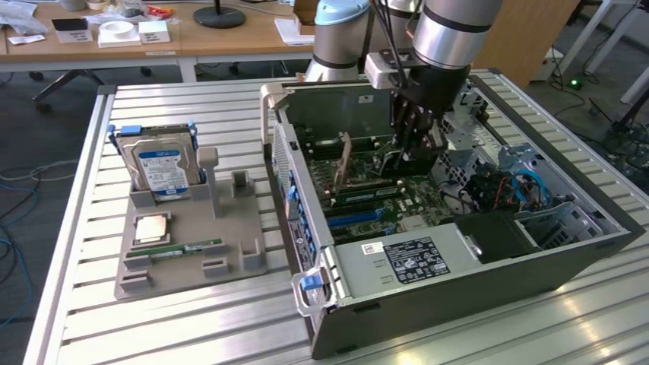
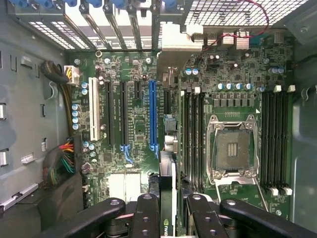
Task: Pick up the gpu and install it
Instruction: 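Insert the gpu into the slot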
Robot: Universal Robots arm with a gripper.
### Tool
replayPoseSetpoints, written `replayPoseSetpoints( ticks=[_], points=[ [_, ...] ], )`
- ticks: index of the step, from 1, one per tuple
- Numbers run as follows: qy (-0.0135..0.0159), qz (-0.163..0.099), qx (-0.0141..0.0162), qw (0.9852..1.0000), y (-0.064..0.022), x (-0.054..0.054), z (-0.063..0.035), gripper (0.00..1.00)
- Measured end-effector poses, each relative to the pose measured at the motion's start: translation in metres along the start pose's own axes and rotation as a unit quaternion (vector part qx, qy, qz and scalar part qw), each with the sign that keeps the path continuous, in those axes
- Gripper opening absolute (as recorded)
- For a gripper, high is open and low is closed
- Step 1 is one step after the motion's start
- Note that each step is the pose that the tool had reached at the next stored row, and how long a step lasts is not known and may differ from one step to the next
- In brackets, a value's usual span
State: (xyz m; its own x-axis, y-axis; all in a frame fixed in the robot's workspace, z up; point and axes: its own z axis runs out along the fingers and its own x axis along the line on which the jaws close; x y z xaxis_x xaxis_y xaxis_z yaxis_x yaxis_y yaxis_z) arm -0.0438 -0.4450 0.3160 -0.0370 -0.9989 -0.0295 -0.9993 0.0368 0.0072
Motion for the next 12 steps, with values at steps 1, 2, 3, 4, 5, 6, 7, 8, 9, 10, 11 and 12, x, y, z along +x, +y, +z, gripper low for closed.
replayPoseSetpoints(
  ticks=[1, 2, 3, 4, 5, 6, 7, 8, 9, 10, 11, 12],
  points=[
    [0.0001, 0.0, 0.0, 1.0, 0.0002, 0.0002, 0.0003, 0.26],
    [0.0001, 0.0, 0.0, 1.0, 0.0004, 0.0004, 0.0006, 0.26],
    [0.0001, 0.0, 0.0, 1.0, 0.0006, 0.0005, 0.001, 0.26],
    [0.0001, 0.0, 0.0, 1.0, 0.0008, 0.0007, 0.0014, 0.26],
    [0.0001, 0.0, 0.0, 1.0, 0.001, 0.0008, 0.0019, 0.26],
    [0.0001, 0.0, 0.0, 1.0, 0.0012, 0.0009, 0.0024, 0.26],
    [0.0002, 0.0, 0.0, 1.0, 0.0014, 0.001, 0.0028, 0.26],
    [0.0002, 0.0, 0.0, 1.0, 0.0015, 0.0011, 0.0032, 0.26],
    [0.0002, 0.0, 0.0, 1.0, 0.0017, 0.0012, 0.0036, 0.26],
    [0.0002, 0.0, 0.0, 1.0, 0.0018, 0.0012, 0.0039, 0.26],
    [0.0003, 0.0, 0.0, 1.0, 0.0019, 0.0013, 0.0043, 0.26],
    [0.0003, 0.0, 0.0, 1.0, 0.002, 0.0014, 0.0046, 0.26]
  ],
)
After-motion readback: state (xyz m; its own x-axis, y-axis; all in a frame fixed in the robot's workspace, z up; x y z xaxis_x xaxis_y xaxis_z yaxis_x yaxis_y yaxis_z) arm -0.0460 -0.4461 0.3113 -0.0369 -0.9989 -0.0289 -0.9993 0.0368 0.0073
